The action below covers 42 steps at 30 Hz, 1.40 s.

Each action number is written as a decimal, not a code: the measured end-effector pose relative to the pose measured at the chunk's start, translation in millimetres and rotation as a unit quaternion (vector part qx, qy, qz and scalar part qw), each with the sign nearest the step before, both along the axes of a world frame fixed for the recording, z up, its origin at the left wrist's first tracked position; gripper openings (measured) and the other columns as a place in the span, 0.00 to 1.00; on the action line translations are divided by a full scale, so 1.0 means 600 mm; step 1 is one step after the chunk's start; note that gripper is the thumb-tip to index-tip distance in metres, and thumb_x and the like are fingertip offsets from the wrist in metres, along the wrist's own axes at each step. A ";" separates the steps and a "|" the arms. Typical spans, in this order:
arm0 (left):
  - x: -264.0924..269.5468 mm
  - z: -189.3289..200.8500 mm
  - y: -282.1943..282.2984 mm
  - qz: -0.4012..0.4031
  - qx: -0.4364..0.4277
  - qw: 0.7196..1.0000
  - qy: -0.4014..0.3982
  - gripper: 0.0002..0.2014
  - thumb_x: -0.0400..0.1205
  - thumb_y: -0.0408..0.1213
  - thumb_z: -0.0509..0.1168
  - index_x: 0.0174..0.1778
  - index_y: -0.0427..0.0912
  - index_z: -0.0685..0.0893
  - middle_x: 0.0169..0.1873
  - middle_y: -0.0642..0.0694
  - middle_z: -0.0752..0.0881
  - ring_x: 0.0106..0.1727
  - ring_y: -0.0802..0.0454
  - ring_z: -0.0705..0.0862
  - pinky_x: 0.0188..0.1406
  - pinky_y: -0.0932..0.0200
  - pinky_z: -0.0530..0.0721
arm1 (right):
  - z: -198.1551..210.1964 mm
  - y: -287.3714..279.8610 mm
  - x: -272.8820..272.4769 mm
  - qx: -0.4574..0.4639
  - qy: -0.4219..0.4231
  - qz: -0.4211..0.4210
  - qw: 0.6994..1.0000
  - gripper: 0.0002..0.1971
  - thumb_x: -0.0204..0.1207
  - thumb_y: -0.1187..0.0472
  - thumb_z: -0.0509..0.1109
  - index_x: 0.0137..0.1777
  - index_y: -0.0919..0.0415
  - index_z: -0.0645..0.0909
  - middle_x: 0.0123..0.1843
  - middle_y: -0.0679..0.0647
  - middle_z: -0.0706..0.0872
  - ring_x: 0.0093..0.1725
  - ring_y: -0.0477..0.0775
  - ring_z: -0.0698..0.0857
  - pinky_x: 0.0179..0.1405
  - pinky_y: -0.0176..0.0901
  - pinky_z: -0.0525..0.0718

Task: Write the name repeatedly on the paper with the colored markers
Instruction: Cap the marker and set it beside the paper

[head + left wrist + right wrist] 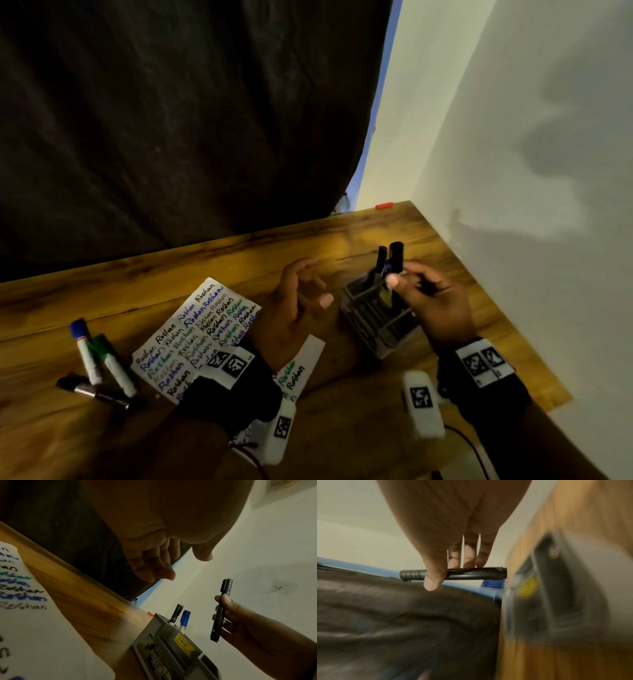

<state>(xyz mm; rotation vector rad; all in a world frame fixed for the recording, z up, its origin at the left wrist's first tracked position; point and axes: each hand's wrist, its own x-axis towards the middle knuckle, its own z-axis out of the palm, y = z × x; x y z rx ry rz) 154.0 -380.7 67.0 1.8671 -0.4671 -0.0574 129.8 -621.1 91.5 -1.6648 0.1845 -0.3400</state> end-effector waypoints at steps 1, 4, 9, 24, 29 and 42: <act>0.001 -0.003 0.000 0.000 0.005 1.000 0.000 0.26 0.84 0.53 0.63 0.78 0.57 0.66 0.58 0.58 0.84 0.52 0.58 0.86 0.45 0.69 0.82 | -0.003 -0.018 0.005 0.000 -0.017 -0.035 0.999 0.09 0.70 0.66 0.79 0.46 0.53 0.89 0.37 0.53 0.88 0.36 0.43 0.86 0.40 0.29 0.85; 0.001 -0.010 -0.001 -0.002 0.010 1.000 0.005 0.25 0.83 0.50 0.63 0.76 0.50 0.69 0.55 0.53 0.85 0.50 0.62 0.86 0.45 0.74 0.79 | -0.023 -0.057 0.019 -0.028 -0.027 -0.078 0.996 0.10 0.68 0.69 0.80 0.48 0.62 0.88 0.37 0.54 0.86 0.33 0.35 0.84 0.40 0.22 0.81; 0.000 -0.020 -0.003 0.003 0.018 1.000 0.012 0.25 0.82 0.53 0.63 0.74 0.50 0.71 0.52 0.53 0.86 0.51 0.58 0.86 0.44 0.70 0.82 | -0.077 -0.079 0.035 -0.023 0.011 -0.077 0.997 0.07 0.68 0.66 0.80 0.43 0.58 0.86 0.31 0.41 0.87 0.33 0.37 0.83 0.40 0.27 0.82; 0.005 -0.040 0.010 0.015 0.068 0.997 0.025 0.22 0.79 0.64 0.59 0.69 0.66 0.70 0.50 0.57 0.85 0.47 0.65 0.85 0.40 0.75 0.77 | -0.109 -0.074 0.043 -0.188 0.078 -0.077 0.976 0.14 0.65 0.53 0.83 0.51 0.49 0.89 0.47 0.46 0.90 0.44 0.36 0.87 0.47 0.34 0.87; 0.001 -0.038 0.032 0.030 0.095 0.995 0.023 0.21 0.84 0.57 0.60 0.73 0.59 0.71 0.50 0.60 0.84 0.47 0.70 0.84 0.38 0.77 0.75 | -0.088 -0.066 0.044 -0.213 0.074 -0.077 0.971 0.20 0.63 0.50 0.83 0.55 0.47 0.84 0.50 0.38 0.85 0.48 0.42 0.83 0.38 0.28 0.81; -0.049 -0.064 0.262 0.201 0.141 0.968 0.051 0.23 0.84 0.61 0.59 0.70 0.51 0.75 0.46 0.52 0.87 0.39 0.63 0.87 0.37 0.60 0.86 | -0.051 0.227 0.049 -0.409 -0.045 0.254 0.875 0.15 0.77 0.34 0.60 0.56 0.37 0.79 0.51 0.30 0.82 0.55 0.42 0.82 0.64 0.49 0.79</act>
